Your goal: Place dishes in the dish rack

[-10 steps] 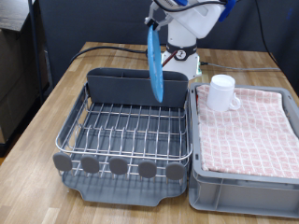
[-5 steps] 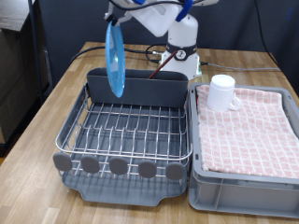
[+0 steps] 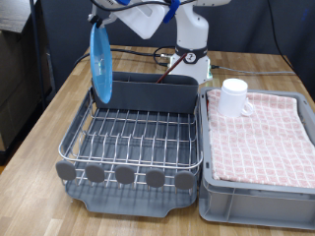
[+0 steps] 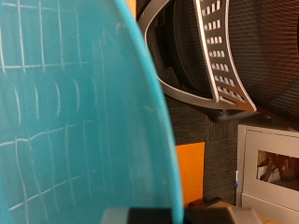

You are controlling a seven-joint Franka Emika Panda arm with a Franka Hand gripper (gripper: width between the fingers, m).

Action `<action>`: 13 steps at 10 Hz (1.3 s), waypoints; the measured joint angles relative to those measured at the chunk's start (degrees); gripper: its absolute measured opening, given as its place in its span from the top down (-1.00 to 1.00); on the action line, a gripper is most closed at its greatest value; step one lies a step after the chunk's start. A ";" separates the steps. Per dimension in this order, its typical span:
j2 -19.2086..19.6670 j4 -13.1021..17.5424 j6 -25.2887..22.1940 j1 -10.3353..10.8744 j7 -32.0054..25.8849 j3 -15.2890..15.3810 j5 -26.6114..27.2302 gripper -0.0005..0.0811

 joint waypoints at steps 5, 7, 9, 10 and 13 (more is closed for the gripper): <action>1.71 -0.30 1.20 -0.01 0.03 -0.85 -0.98 0.94; 2.98 -0.83 3.10 -0.01 0.38 -1.40 -0.99 0.94; 3.99 -1.57 4.74 -0.01 1.24 -1.67 -0.99 0.94; 4.51 -1.87 5.47 -0.01 1.77 -1.75 -0.99 0.94; 6.15 -3.06 8.57 -0.01 3.07 -2.22 -1.18 0.94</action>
